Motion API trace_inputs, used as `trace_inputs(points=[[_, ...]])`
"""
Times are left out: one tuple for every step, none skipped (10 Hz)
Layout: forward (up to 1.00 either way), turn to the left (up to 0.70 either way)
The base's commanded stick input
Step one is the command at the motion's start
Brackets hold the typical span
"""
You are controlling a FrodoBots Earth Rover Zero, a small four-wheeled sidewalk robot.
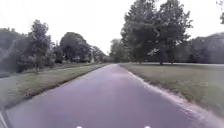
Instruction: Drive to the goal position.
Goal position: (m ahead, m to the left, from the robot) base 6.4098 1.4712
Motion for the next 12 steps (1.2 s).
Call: trace_inputs(points=[[0.70,0.00],[0.70,0.00],[0.70,0.00],[0.70,0.00],[0.70,0.00],[0.70,0.00],[0.70,0.00],[0.70,0.00],[0.70,0.00],[0.70,0.00],[0.70,0.00],[0.70,0.00]])
